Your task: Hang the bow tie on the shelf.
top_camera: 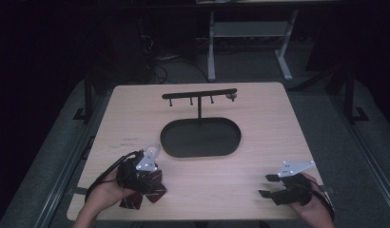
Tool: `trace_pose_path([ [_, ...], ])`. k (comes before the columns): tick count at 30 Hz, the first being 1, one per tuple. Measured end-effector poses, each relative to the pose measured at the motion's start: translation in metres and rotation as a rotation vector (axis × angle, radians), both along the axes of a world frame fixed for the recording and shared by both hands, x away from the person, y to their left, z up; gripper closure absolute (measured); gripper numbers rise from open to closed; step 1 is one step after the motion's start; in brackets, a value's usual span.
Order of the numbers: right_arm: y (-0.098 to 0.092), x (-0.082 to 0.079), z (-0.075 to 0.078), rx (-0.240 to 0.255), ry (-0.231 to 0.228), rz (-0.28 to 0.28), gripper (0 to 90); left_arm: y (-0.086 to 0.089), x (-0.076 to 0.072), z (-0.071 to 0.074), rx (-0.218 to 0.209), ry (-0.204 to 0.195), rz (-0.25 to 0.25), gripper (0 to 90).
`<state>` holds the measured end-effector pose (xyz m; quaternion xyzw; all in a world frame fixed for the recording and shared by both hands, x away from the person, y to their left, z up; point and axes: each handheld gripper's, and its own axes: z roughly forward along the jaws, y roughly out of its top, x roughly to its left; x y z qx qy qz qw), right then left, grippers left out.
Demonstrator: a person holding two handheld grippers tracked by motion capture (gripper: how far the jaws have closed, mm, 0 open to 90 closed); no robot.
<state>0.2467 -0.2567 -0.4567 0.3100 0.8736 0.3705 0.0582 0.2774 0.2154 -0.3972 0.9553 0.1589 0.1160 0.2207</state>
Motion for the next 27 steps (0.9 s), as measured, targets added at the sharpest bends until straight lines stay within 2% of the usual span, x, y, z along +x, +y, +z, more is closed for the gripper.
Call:
trace_pose_path([
  [9, 0.000, 0.000, 0.000, -0.004, -0.002, 0.004, 34.0, 0.010, 0.018, 0.005, 0.038, 0.016, 0.015, 41.0],
  [17, 0.001, 0.000, 0.001, -0.005, -0.002, 0.007, 34.0, 0.015, 0.032, 0.010, 0.048, 0.020, 0.022, 43.3],
  [21, 0.001, 0.000, 0.000, -0.007, -0.003, 0.009, 34.0, 0.018, 0.040, 0.010, 0.051, 0.033, 0.032, 44.4],
  [24, 0.001, 0.000, 0.001, -0.009, -0.005, 0.009, 34.0, 0.021, 0.050, 0.010, 0.063, 0.058, 0.038, 46.5],
  [27, 0.001, 0.000, 0.001, -0.009, -0.005, 0.008, 34.0, 0.022, 0.054, 0.009, 0.070, 0.060, 0.043, 47.2],
])
